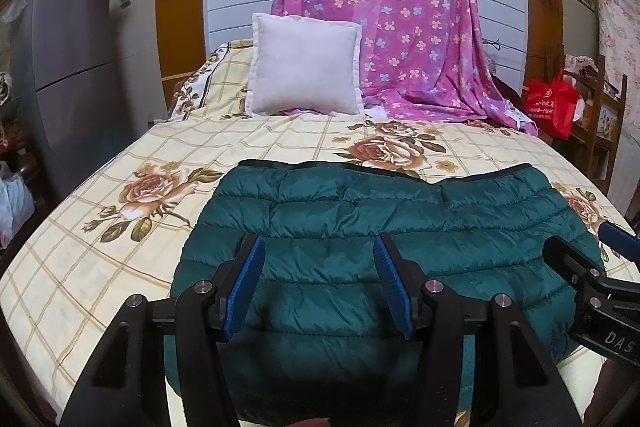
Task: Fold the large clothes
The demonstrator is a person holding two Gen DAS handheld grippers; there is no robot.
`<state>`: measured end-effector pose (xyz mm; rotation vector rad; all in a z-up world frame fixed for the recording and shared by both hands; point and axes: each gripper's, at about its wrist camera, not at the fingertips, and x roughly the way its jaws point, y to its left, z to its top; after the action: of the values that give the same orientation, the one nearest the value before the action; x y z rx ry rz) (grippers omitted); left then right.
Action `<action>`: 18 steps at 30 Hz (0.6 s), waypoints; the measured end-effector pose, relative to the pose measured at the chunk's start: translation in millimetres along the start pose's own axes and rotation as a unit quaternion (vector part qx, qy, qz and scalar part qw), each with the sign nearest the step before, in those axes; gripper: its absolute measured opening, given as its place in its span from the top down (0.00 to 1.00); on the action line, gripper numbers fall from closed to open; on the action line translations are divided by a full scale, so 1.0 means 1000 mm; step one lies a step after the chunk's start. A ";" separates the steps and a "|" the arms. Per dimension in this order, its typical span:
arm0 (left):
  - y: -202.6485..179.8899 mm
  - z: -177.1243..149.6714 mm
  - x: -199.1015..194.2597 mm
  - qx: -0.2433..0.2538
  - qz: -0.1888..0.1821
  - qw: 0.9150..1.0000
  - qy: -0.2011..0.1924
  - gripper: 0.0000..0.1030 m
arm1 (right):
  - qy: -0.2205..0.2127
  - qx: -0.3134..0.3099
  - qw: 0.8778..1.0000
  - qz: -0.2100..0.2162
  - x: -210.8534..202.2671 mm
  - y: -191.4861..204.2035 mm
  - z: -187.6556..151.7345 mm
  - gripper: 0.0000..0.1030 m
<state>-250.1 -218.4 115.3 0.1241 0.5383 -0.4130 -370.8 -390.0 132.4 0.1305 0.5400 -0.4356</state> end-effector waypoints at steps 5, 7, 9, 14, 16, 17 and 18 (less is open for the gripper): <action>0.000 0.000 0.000 0.000 0.000 1.000 -0.001 0.65 | 0.001 0.000 1.000 0.000 0.000 0.000 0.000 0.04; -0.001 -0.001 0.000 0.000 0.000 1.000 0.000 0.65 | 0.001 -0.002 1.000 -0.001 0.000 0.000 0.000 0.04; -0.001 -0.001 0.000 0.000 0.000 1.000 0.001 0.65 | 0.000 -0.003 1.000 -0.002 0.000 0.000 0.000 0.04; -0.001 -0.001 -0.001 0.000 0.000 1.000 0.001 0.65 | 0.002 -0.001 1.000 0.000 0.000 0.000 0.000 0.04; -0.001 0.000 0.000 0.001 0.000 1.000 -0.001 0.65 | 0.000 0.002 1.000 0.001 0.000 0.000 0.000 0.04; -0.001 0.000 0.000 0.002 0.001 1.000 -0.001 0.65 | 0.000 0.003 1.000 0.002 0.000 -0.001 0.000 0.04; -0.001 0.000 0.000 0.002 0.002 1.000 -0.002 0.65 | 0.000 0.003 1.000 0.001 0.000 -0.001 0.000 0.04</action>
<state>-250.6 -219.6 115.0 0.1276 0.5340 -0.4100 -370.9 -390.7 132.1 0.1369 0.5381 -0.4353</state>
